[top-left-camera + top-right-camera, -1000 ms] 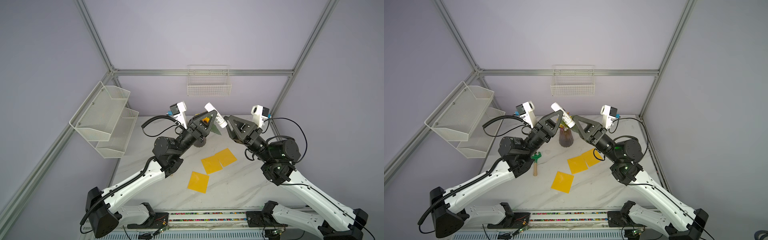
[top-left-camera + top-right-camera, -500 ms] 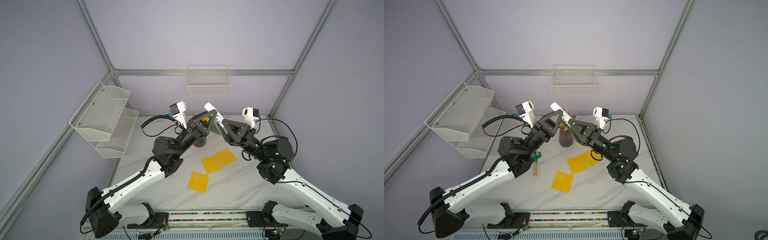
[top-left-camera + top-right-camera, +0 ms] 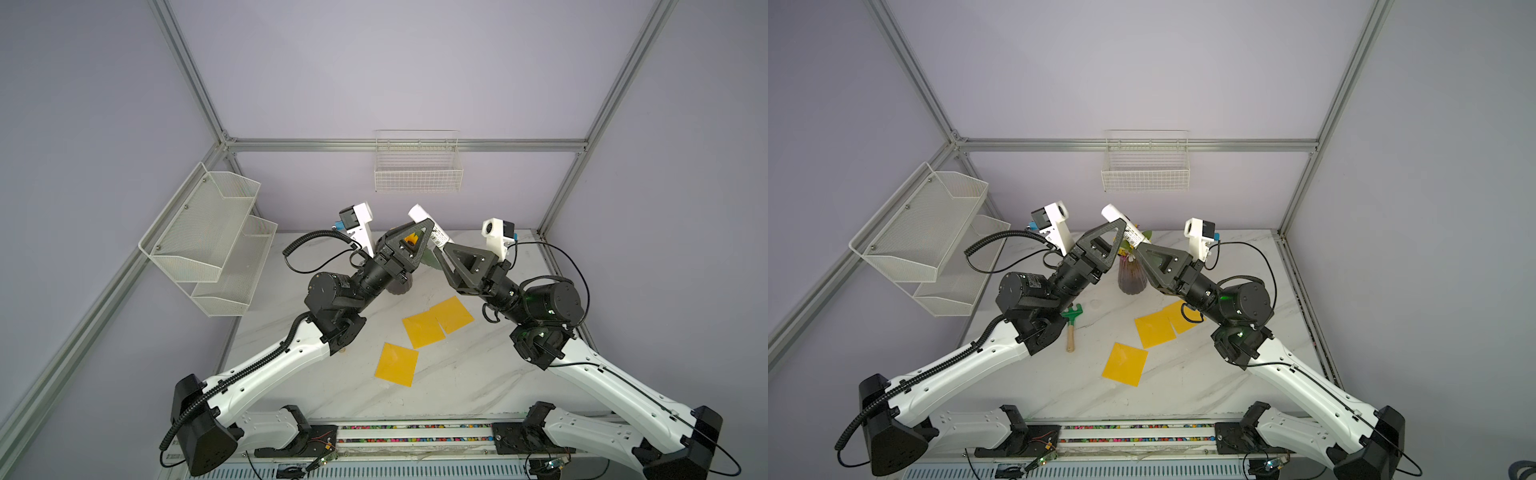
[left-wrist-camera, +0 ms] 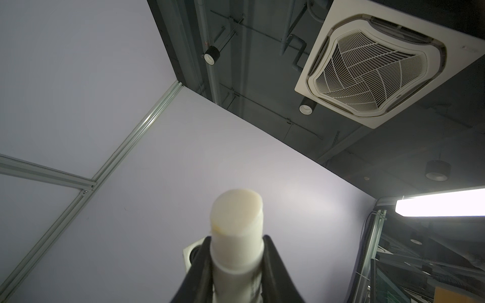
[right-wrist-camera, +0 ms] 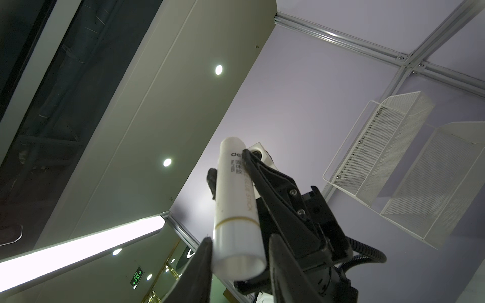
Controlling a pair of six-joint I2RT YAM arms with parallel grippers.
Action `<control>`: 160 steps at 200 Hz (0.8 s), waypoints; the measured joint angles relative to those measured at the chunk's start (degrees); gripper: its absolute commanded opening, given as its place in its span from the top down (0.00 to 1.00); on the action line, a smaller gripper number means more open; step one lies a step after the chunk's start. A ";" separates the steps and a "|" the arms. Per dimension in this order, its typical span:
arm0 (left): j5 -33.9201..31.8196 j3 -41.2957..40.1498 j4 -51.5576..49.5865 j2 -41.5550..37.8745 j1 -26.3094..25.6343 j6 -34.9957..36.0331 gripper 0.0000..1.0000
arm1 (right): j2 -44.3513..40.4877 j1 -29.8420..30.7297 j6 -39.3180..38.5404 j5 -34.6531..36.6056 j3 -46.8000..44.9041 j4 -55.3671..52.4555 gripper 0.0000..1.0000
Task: Seal the envelope with a glue stick
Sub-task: Screw the glue stick.
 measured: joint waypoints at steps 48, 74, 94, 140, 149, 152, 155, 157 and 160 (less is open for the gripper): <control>-0.07 0.00 0.02 0.00 0.00 0.00 1.00 | 0.63 0.00 0.39 0.61 -0.13 2.21 0.63; -0.31 0.00 0.02 0.00 0.00 0.00 1.00 | 0.63 0.04 0.50 1.18 -0.70 2.89 0.63; -0.42 0.00 0.02 0.00 0.00 -0.02 1.00 | 0.66 0.04 0.52 1.27 -1.03 3.28 0.63; -0.63 0.00 0.02 0.00 0.00 -0.02 1.00 | 0.70 0.04 0.24 1.51 -1.29 3.82 0.72; -0.66 0.00 0.07 0.00 0.00 -0.04 1.00 | 0.74 0.04 0.13 1.53 -1.33 4.02 0.74; -0.66 0.00 0.09 0.00 0.00 -0.04 1.00 | 0.74 0.04 0.07 1.53 -1.33 4.02 0.75; -0.66 0.00 0.09 0.00 0.00 -0.04 1.00 | 0.76 0.04 -0.07 1.55 -1.33 4.07 0.77; -0.63 0.00 0.11 0.00 0.00 -0.04 1.00 | 0.79 0.04 0.09 1.57 -1.33 4.09 0.78; -0.61 0.00 0.07 0.00 0.00 -0.04 1.00 | 0.79 0.04 -0.31 1.62 -1.33 4.09 0.79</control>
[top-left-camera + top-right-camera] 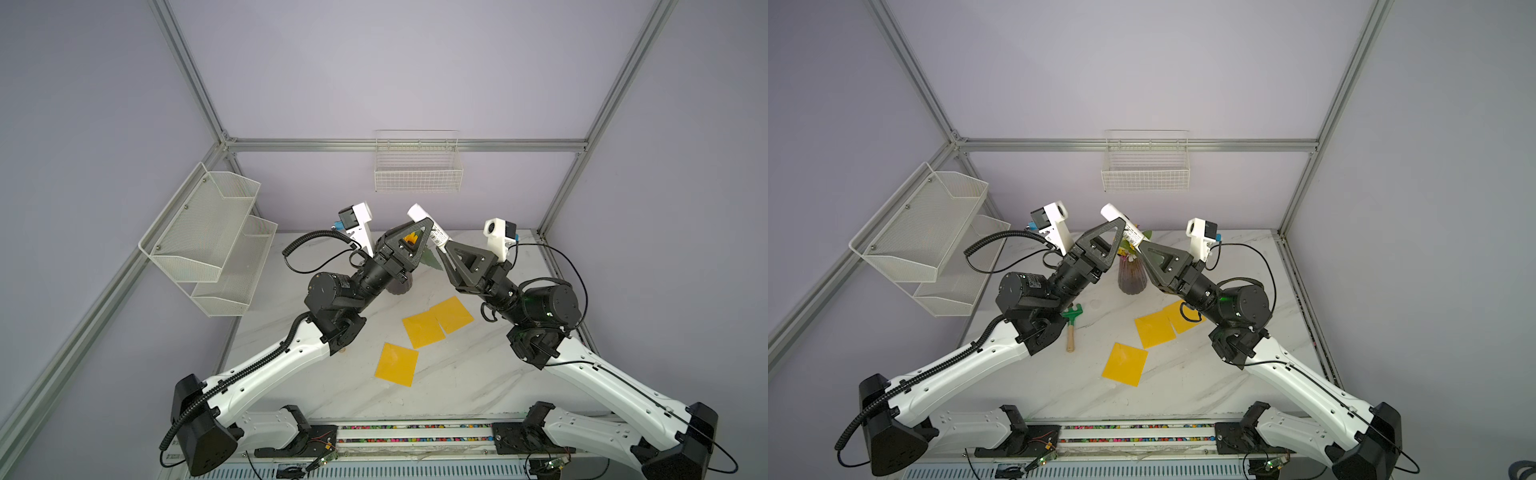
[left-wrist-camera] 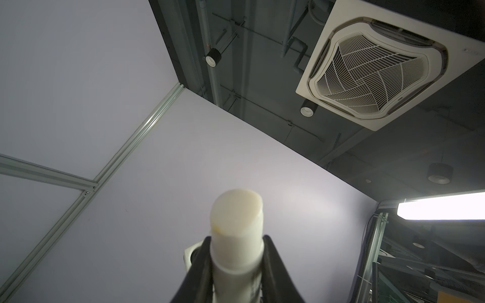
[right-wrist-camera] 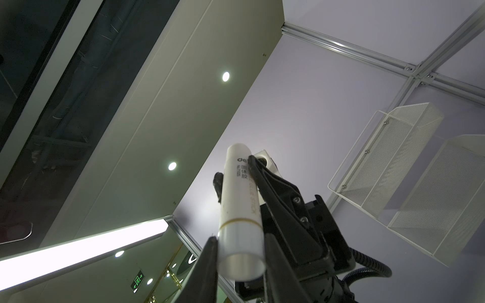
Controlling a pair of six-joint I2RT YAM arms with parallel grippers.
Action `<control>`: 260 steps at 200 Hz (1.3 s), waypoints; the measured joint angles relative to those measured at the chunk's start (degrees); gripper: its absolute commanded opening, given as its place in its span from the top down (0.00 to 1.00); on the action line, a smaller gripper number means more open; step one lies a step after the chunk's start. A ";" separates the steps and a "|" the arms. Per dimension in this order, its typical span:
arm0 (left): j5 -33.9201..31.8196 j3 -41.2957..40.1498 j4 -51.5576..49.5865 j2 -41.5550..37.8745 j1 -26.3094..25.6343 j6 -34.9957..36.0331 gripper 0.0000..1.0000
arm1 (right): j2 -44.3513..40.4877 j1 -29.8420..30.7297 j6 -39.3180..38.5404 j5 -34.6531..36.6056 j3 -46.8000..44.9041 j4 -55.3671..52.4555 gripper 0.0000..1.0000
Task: Seal the envelope with a glue stick
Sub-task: Screw the glue stick.
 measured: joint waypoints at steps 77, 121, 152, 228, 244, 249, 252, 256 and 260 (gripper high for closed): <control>-0.55 0.00 -0.81 0.00 0.09 -0.31 1.00 | -2.78 0.50 -34.84 4.70 3.50 -12.20 0.94; -0.55 -0.02 0.00 -1.01 -0.07 -0.92 1.00 | -2.08 0.52 -81.22 0.15 6.45 -15.23 0.92; 0.22 -0.02 0.35 -1.16 -0.42 -1.05 1.00 | -2.08 -0.37 -104.61 -2.84 5.44 -12.09 0.85; -0.57 -0.04 -0.11 -1.14 -0.28 -1.01 1.00 | -7.74 0.02 -82.79 3.56 4.33 -13.77 0.55; -0.57 -0.02 -0.15 -1.14 -0.28 -0.92 1.00 | -8.48 0.02 -66.66 5.95 4.35 -14.47 0.53; -0.57 -0.02 -0.17 -1.14 -0.28 -0.90 1.00 | -8.48 0.02 -61.51 6.69 4.37 -14.78 0.51; -0.57 -0.04 -0.20 -1.14 -0.28 -0.87 1.00 | -8.48 0.02 -58.55 7.13 4.44 -15.06 0.50; -0.59 -0.04 -0.24 -1.14 -0.28 -0.87 1.00 | -8.44 0.02 -54.05 7.56 4.57 -15.58 0.50; -0.57 -0.04 -0.26 -1.14 -0.28 -0.90 1.00 | -8.37 0.02 -50.27 7.89 4.68 -16.00 0.49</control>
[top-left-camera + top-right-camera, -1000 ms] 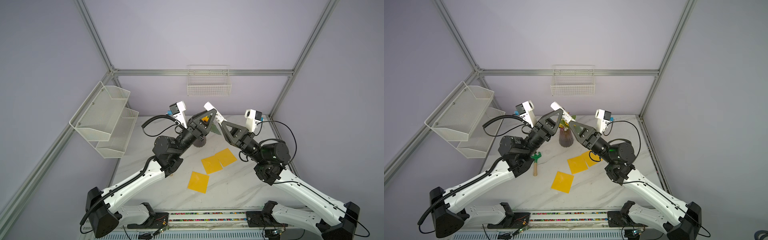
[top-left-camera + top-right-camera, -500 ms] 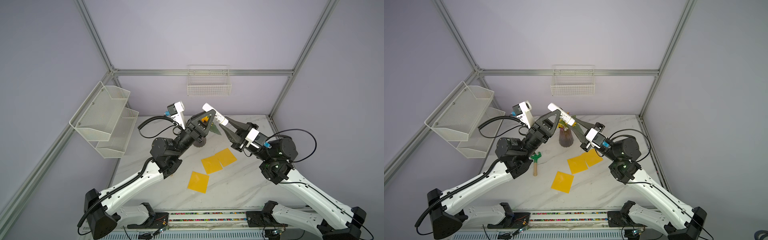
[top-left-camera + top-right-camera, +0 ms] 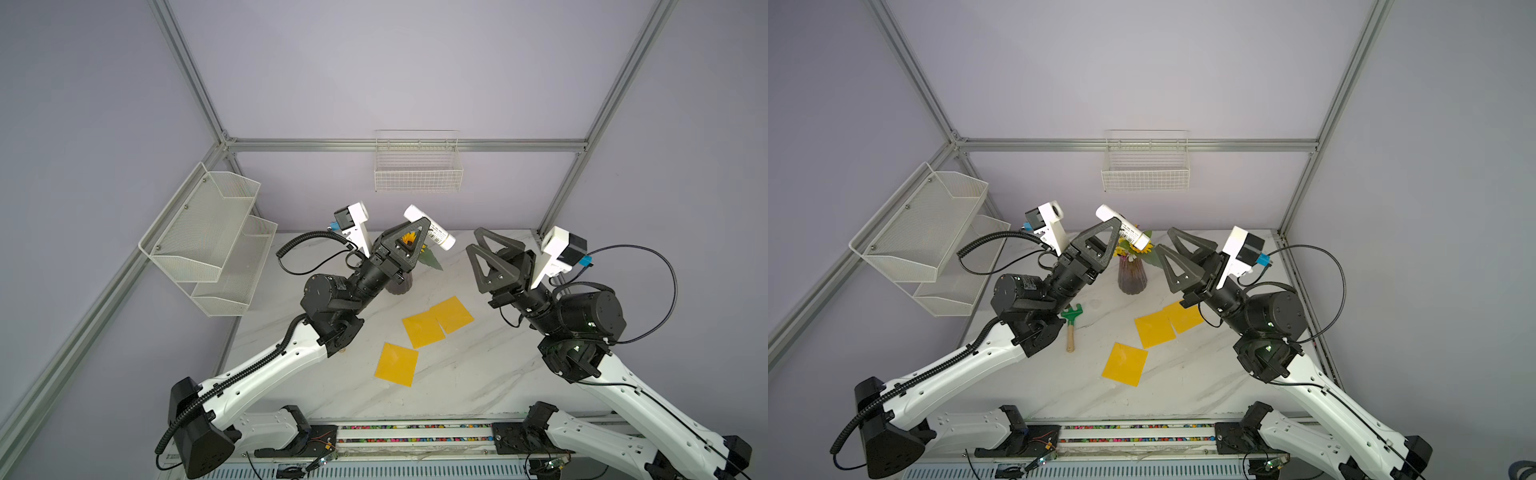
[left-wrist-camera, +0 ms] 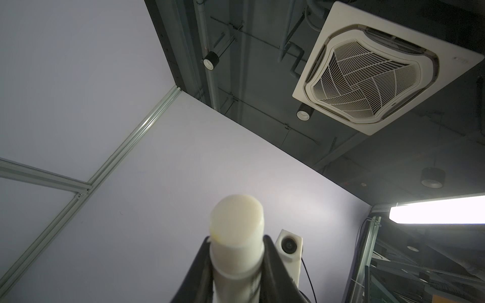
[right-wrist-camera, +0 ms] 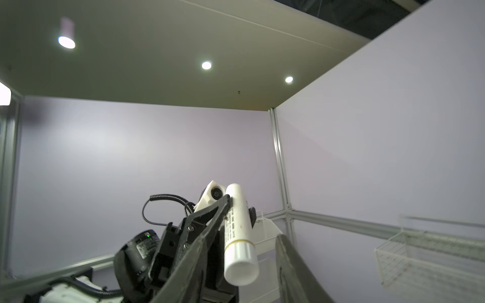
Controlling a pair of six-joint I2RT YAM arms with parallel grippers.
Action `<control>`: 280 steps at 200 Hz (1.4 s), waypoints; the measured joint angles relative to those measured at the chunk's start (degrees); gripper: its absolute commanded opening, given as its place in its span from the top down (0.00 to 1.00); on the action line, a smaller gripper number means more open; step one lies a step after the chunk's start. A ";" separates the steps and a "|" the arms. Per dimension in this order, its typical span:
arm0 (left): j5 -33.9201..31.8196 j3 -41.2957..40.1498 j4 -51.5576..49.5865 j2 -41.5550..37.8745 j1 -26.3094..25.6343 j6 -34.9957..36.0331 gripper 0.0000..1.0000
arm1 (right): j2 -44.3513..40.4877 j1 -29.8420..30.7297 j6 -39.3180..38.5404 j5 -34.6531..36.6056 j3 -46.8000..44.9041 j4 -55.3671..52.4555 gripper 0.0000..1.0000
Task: Seal the envelope with a glue stick
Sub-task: Screw the glue stick.
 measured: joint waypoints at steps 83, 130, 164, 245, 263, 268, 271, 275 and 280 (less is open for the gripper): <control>0.00 0.02 -0.63 0.42 0.11 0.52 1.00 | 5.35 0.00 46.40 -2.51 -1.81 4.20 0.48; -0.04 0.02 -1.44 0.61 0.07 0.94 1.00 | 7.50 0.00 52.09 -4.46 -2.36 9.46 0.63; -0.44 0.02 -1.88 0.59 0.07 0.96 1.00 | 8.09 -0.02 53.75 -5.11 -2.38 11.15 0.74; 1.07 0.02 -1.88 1.27 -0.42 0.35 1.00 | 3.74 0.24 18.62 -2.23 -2.80 4.46 0.91; 1.46 0.26 -1.46 1.29 -0.44 0.00 1.00 | 3.78 0.26 0.79 -3.23 -1.66 3.32 0.90; 1.55 0.44 -1.33 1.29 -0.44 -0.13 1.00 | 4.00 0.26 -4.22 -3.93 -1.27 3.23 0.89; 1.57 0.55 -1.22 1.29 -0.44 -0.17 1.00 | 4.17 0.26 -7.76 -4.55 -1.03 3.23 0.88; 1.60 0.66 -1.03 1.29 -0.44 -0.20 1.00 | 4.35 0.26 -11.32 -5.20 -0.74 3.28 0.87; 1.66 0.66 -0.70 1.29 -0.44 -0.26 1.00 | 4.63 0.24 -16.81 -6.36 -0.42 3.50 0.86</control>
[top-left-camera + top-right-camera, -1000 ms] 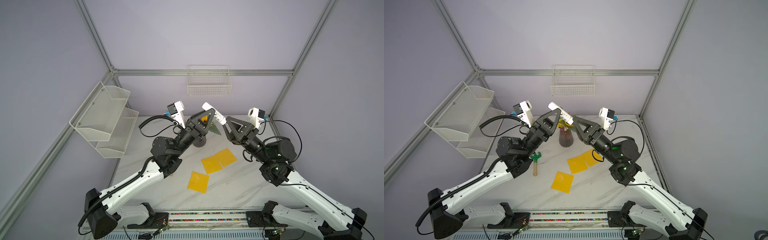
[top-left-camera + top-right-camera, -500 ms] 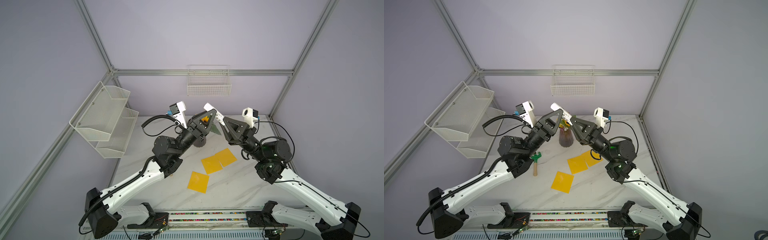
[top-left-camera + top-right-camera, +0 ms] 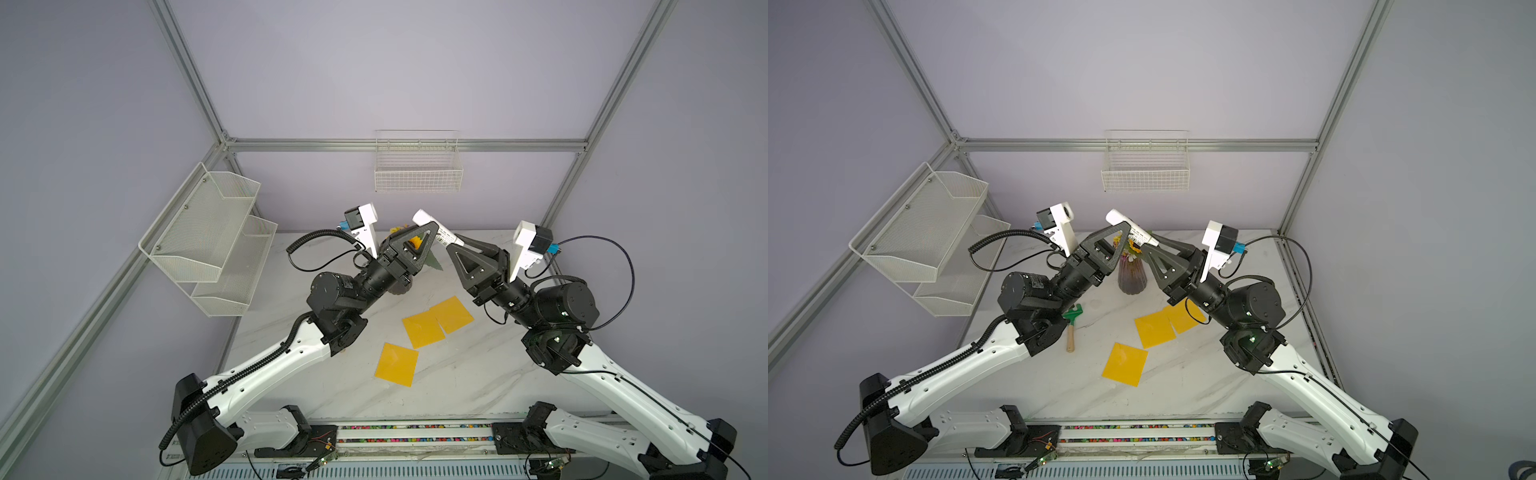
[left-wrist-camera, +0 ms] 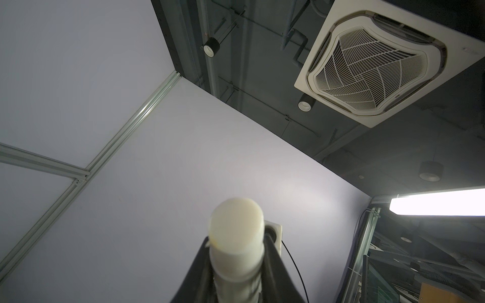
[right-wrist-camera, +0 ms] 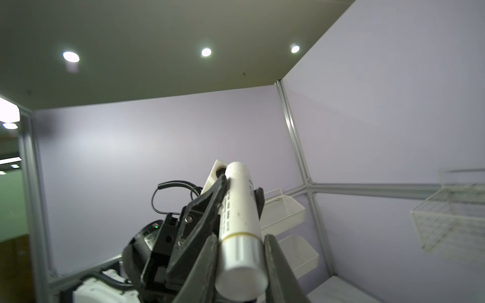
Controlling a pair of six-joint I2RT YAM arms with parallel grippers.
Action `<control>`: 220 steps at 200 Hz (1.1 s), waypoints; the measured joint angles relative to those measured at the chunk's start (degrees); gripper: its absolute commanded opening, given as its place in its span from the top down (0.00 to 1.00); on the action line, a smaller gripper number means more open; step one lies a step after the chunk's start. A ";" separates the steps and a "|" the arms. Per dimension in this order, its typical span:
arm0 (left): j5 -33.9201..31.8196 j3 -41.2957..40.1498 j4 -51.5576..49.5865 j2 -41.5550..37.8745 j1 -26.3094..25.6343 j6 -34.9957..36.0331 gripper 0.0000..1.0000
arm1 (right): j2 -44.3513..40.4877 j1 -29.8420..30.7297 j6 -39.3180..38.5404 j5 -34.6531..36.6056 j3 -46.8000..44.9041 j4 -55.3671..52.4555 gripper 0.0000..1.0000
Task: Seal the envelope with a glue stick
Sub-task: Screw the glue stick.
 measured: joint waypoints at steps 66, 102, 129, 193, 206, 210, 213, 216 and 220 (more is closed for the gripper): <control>1.25 0.07 3.02 0.57 -0.02 -0.98 1.00 | 1.09 -0.68 -33.18 -4.63 0.11 4.35 0.57; 0.20 0.09 1.99 1.86 0.11 -1.01 1.00 | -1.79 -0.28 -19.63 -2.23 0.09 4.17 0.54; 0.15 0.09 0.90 2.03 0.13 -0.83 1.00 | -4.00 -0.26 4.11 2.19 -0.20 4.42 0.50; -0.44 0.09 0.92 2.03 0.33 -0.81 1.00 | -3.67 -0.26 50.10 5.62 -1.09 0.74 0.48; -0.52 0.09 0.94 2.03 0.46 -0.81 1.00 | -4.68 -0.26 53.22 5.88 -1.88 -0.11 0.48; -0.50 0.09 0.94 2.03 0.46 -0.79 1.00 | -4.94 -0.26 54.23 5.92 -2.23 -0.15 0.49; -0.50 0.09 0.92 2.03 0.46 -0.79 1.00 | -5.22 -0.26 54.73 5.99 -2.51 -0.17 0.50; -0.50 0.09 0.90 2.03 0.46 -0.76 1.00 | -5.44 -0.26 55.25 6.03 -2.78 -0.17 0.50; -0.50 0.09 0.87 2.03 0.46 -0.76 1.00 | -5.68 -0.26 55.98 6.08 -3.15 -0.17 0.50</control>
